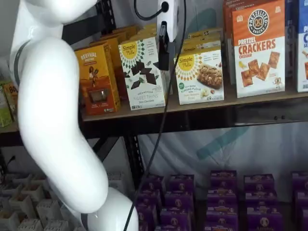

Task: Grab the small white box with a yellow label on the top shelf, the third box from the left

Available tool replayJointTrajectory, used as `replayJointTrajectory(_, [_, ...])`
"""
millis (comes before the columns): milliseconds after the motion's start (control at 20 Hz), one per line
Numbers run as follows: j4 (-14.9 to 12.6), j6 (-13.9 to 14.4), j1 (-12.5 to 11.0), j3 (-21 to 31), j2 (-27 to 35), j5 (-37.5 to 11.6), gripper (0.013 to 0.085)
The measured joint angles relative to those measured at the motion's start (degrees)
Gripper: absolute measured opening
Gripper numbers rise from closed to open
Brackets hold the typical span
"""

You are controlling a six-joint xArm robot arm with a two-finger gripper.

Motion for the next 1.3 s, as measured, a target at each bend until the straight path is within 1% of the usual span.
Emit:
replayJointTrajectory(100, [-1.88, 0.46, 1.01, -1.92, 1.05, 2.56, 0.085])
replayJointTrajectory(150, [-2.49, 0.71, 1.39, -2.42, 1.12, 3.39, 0.085])
replayJointTrajectory(200, [-2.54, 0.78, 1.43, -2.52, 1.06, 3.57, 0.085])
replayJointTrajectory(300, [-2.03, 0.92, 1.26, -2.8, 0.98, 4.04, 0.085])
replayJointTrajectory(450, [0.76, 0.86, -0.08, -2.79, 0.58, 3.72, 0.085])
replayJointTrajectory(550, [2.82, 0.62, -1.11, -2.04, -0.05, 2.11, 0.085])
replayJointTrajectory(700, [5.55, -0.01, -2.32, 0.53, -1.66, -2.99, 0.085])
replayJointTrajectory(750, [6.04, -0.29, -2.46, 1.51, -2.05, -5.28, 0.085])
replayJointTrajectory(900, [5.2, -0.72, -1.67, 2.53, -1.41, -9.59, 0.085])
replayJointTrajectory(1050, [3.79, -0.55, -0.6, 1.36, 0.94, -10.8, 0.085])
replayJointTrajectory(1200, [3.4, -0.37, 0.05, 0.87, 2.52, -12.09, 0.085])
replayJointTrajectory(1300, [2.68, -0.24, 0.67, 0.52, 3.62, -13.11, 0.085])
